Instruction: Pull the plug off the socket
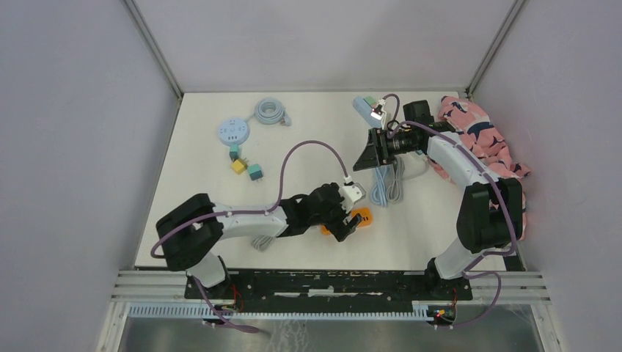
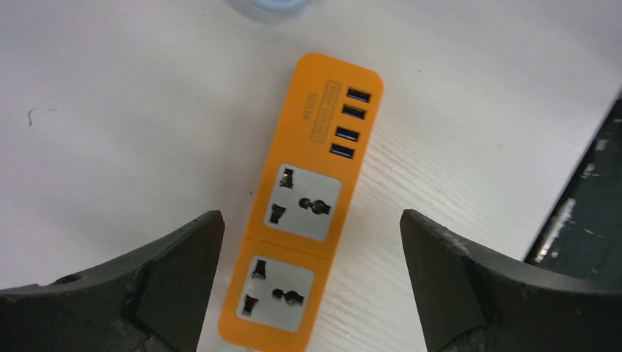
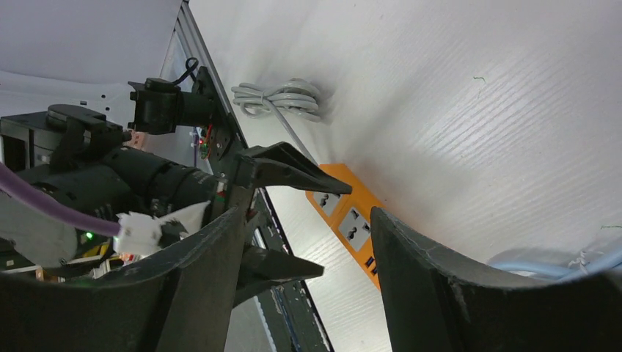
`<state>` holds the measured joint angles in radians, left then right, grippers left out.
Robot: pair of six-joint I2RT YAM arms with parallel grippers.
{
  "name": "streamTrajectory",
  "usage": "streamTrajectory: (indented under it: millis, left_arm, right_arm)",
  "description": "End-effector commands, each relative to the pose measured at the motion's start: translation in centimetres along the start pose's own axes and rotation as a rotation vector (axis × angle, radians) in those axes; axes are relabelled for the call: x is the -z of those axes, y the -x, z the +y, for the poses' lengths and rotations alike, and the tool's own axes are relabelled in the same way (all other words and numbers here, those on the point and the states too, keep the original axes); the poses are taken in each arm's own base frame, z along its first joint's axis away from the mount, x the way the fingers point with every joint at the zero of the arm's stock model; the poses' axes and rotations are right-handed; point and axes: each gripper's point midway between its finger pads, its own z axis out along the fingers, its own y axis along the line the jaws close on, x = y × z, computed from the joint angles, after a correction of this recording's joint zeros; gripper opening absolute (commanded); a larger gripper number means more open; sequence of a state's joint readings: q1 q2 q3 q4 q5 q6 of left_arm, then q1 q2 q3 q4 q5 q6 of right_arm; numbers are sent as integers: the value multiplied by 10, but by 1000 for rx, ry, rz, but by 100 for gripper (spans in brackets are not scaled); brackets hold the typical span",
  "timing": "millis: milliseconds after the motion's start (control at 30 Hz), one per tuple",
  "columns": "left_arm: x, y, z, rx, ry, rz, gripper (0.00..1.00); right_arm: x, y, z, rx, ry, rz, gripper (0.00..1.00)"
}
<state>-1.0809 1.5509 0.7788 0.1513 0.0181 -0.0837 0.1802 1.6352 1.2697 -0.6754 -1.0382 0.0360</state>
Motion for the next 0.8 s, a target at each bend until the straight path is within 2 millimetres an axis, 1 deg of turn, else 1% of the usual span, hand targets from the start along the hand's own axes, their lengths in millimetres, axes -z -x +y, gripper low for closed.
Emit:
streamTrajectory:
  millis: [0, 67, 200, 267, 333, 400, 467, 533, 633, 667, 767]
  left_arm:
    - [-12, -14, 28, -145, 140, 157, 93]
    - [-18, -16, 31, -154, 153, 190, 85]
    - [-28, -26, 32, -162, 151, 234, 80]
    - [-31, -30, 31, -161, 142, 246, 74]
    - [-31, -31, 30, -160, 139, 251, 62]
    - [-30, -30, 30, -154, 138, 246, 45]
    - [-27, -28, 31, -147, 148, 230, 31]
    - [-23, -26, 35, -134, 164, 210, 22]
    - [-15, -22, 48, -89, 204, 174, 5]
    - [-11, -20, 54, -67, 224, 161, 3]
    - [1, -16, 81, 27, 292, 119, 3]
  right_arm:
    - [9, 16, 13, 71, 13, -40, 69]
    - [9, 16, 13, 71, 14, -40, 69]
    - [9, 16, 14, 73, 17, -41, 69]
    - [10, 16, 13, 72, 16, -42, 68]
    - [10, 16, 15, 74, 19, -42, 69]
    - [10, 16, 14, 76, 17, -43, 68]
    - [11, 16, 14, 74, 18, -43, 68]
    - [11, 16, 15, 74, 19, -44, 68]
    - [11, 16, 15, 75, 19, -44, 69]
    - [11, 16, 16, 74, 21, -44, 69]
    - [11, 16, 16, 75, 22, -44, 68]
